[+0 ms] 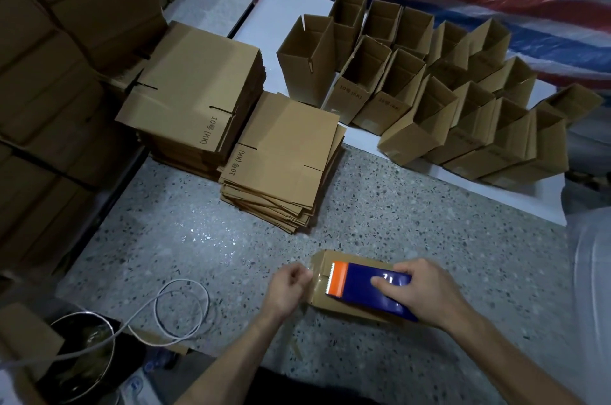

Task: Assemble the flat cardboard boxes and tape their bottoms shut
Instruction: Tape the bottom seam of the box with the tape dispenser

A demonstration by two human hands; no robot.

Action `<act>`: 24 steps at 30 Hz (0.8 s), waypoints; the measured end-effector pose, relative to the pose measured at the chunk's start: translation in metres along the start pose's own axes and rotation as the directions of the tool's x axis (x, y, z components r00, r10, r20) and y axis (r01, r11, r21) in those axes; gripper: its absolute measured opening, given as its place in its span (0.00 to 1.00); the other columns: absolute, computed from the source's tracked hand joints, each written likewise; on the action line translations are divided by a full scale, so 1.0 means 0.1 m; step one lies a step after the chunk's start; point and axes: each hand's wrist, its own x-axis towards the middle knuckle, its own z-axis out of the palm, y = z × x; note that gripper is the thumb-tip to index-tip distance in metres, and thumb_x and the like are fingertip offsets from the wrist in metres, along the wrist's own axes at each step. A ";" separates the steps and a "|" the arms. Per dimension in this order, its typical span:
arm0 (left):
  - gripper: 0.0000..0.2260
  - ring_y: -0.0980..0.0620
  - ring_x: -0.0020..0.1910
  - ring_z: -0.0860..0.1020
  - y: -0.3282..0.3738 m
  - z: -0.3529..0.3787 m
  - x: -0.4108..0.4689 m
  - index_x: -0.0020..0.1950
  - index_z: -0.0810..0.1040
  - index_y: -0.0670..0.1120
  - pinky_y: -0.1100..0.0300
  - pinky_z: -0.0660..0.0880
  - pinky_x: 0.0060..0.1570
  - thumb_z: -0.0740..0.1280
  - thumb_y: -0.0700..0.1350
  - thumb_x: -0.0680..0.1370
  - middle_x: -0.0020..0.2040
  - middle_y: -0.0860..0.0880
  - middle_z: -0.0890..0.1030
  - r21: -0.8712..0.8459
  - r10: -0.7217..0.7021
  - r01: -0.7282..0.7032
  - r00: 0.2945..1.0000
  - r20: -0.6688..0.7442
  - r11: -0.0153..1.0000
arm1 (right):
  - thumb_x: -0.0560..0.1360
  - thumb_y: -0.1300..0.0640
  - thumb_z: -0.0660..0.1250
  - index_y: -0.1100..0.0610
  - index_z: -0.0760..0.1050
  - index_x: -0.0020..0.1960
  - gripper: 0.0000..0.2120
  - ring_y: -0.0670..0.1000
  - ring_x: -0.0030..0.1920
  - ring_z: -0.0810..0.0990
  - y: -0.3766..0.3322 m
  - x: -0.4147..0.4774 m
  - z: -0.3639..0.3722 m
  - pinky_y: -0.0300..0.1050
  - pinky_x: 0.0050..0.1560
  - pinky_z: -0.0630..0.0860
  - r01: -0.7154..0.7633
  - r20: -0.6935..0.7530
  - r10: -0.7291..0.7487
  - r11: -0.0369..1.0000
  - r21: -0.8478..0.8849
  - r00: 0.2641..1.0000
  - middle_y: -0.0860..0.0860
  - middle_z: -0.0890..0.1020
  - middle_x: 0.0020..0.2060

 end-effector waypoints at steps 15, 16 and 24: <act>0.26 0.63 0.72 0.63 0.07 0.19 -0.28 0.77 0.48 0.68 0.68 0.64 0.69 0.49 0.66 0.80 0.73 0.64 0.59 -0.057 0.118 -0.108 0.967 0.225 0.993 | 0.70 0.30 0.67 0.46 0.80 0.37 0.19 0.39 0.31 0.79 -0.02 0.04 0.04 0.36 0.31 0.69 -0.059 0.025 0.059 0.998 -0.015 0.998 0.43 0.82 0.30; 0.27 0.60 0.73 0.62 0.06 0.14 -0.25 0.78 0.48 0.67 0.59 0.63 0.74 0.50 0.67 0.80 0.74 0.63 0.59 -0.029 0.114 -0.110 0.962 0.249 0.993 | 0.70 0.30 0.67 0.46 0.80 0.36 0.20 0.39 0.31 0.79 -0.02 0.06 0.02 0.36 0.31 0.68 -0.065 0.033 0.066 0.998 -0.017 0.997 0.43 0.81 0.30; 0.21 0.80 0.62 0.62 0.09 0.13 -0.29 0.70 0.44 0.74 0.81 0.56 0.61 0.46 0.68 0.78 0.70 0.67 0.60 0.177 0.171 -0.212 0.960 0.224 0.961 | 0.66 0.27 0.65 0.32 0.78 0.33 0.12 0.37 0.29 0.77 0.34 -0.01 -0.15 0.38 0.33 0.69 -0.003 0.111 -0.007 0.996 0.088 0.994 0.36 0.79 0.27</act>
